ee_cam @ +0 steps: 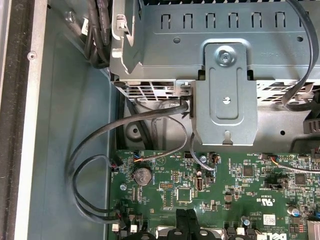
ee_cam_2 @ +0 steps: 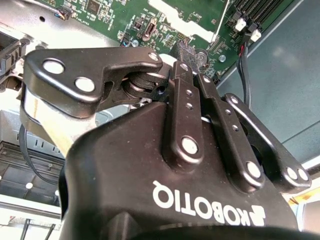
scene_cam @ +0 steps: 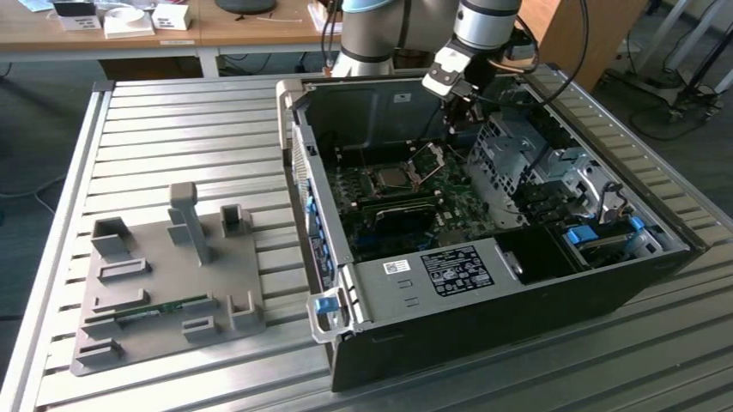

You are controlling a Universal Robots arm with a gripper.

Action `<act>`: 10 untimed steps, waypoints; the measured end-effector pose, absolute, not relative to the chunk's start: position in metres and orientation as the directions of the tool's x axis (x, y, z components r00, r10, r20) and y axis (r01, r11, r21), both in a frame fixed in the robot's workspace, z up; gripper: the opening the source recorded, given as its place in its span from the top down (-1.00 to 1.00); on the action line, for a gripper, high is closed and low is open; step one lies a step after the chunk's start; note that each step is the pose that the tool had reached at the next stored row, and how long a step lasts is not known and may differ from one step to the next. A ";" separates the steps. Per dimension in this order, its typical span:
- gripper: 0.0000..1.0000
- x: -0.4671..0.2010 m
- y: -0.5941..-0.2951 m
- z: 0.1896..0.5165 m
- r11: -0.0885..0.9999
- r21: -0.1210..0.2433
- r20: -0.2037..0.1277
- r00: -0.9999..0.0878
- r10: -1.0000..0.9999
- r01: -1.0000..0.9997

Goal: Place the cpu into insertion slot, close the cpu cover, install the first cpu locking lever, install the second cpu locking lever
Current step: 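Close the cpu cover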

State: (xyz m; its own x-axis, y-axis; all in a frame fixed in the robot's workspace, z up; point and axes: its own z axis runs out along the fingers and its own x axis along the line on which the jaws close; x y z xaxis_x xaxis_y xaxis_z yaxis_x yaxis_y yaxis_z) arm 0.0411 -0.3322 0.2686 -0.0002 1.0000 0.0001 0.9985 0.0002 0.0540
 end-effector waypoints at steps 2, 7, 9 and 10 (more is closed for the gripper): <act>0.79 0.041 -0.332 0.268 0.000 0.054 0.000 0.000 1.000 0.999; 0.79 0.041 -0.332 0.267 0.000 0.054 0.001 0.000 1.000 0.999; 0.79 0.041 -0.332 0.266 0.000 0.054 0.000 0.000 1.000 0.999; 0.79 0.041 -0.332 0.266 0.000 0.054 0.000 0.000 1.000 0.999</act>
State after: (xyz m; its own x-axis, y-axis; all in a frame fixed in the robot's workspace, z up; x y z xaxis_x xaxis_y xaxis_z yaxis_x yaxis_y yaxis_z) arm 0.0411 -0.3322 0.2664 -0.0002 1.0000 0.0002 0.9985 0.0002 0.0540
